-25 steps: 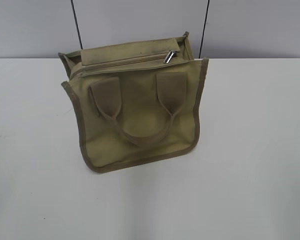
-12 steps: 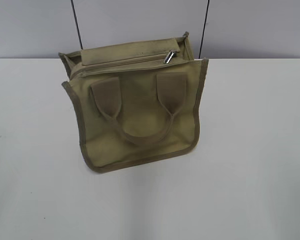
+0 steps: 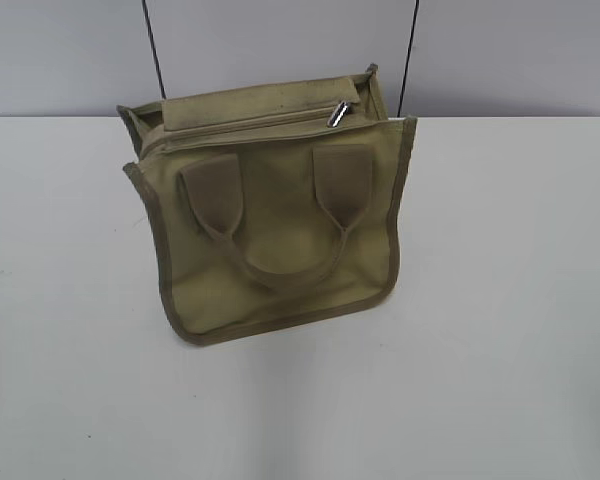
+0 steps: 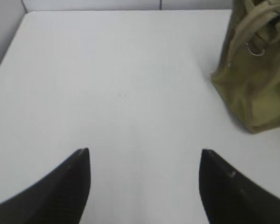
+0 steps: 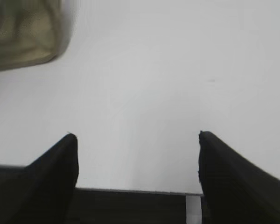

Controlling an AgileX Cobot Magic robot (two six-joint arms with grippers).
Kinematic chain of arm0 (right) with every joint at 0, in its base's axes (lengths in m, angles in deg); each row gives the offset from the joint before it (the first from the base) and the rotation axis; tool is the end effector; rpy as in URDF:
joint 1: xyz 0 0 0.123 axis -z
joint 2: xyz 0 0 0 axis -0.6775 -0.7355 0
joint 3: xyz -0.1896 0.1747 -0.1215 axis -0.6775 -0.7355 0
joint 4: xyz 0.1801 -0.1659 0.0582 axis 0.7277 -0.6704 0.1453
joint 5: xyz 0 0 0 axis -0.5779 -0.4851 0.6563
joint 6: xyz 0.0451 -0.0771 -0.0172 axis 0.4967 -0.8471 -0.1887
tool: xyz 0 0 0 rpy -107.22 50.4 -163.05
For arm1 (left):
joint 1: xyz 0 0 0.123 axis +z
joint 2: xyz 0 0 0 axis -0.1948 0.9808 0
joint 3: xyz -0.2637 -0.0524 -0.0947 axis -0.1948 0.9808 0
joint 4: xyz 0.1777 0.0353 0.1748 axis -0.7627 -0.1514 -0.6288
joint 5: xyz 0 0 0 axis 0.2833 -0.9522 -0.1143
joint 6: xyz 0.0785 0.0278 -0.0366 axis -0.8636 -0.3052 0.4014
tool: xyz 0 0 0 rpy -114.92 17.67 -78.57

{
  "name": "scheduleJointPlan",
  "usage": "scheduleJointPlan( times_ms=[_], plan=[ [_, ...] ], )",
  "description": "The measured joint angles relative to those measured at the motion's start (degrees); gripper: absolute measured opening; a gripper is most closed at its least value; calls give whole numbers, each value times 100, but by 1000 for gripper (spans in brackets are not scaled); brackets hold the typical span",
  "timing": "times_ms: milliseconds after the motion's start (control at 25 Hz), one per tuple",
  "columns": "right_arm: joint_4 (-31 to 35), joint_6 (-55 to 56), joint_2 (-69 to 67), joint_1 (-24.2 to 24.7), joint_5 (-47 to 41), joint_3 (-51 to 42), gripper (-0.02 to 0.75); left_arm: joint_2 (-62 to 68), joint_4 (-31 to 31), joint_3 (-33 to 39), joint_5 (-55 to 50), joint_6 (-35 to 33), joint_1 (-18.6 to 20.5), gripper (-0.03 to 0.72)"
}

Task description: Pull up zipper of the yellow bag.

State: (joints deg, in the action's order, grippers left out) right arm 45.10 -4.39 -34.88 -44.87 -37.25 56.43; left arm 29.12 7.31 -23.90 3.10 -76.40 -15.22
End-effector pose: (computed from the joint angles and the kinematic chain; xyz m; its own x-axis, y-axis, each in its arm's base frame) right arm 0.0014 0.0051 0.2654 -0.5438 -0.0062 -0.8392 -0.0767 0.9962 0.0423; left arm -0.0030 0.0018 0.2884 -0.4421 0.0161 -0.8968 0.0475 0.9989 -0.0055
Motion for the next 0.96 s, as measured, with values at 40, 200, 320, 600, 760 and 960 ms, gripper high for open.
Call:
scheduleJointPlan(
  times_ms=[40,200,320,600,760,960],
  plan=[
    [0,0,125,196,5,0,583,-111,0,0,0,0,119,547],
    [18,0,212,507,5,0,582,-219,3,0,0,0,241,547],
    [95,0,212,518,5,0,582,-224,3,0,0,0,241,547],
    [202,0,212,518,10,0,582,-224,3,0,0,0,241,547],
    [265,0,212,518,10,0,582,-224,3,0,0,0,241,547],
    [270,0,212,518,21,0,582,-224,3,0,0,0,241,547]
  ],
)
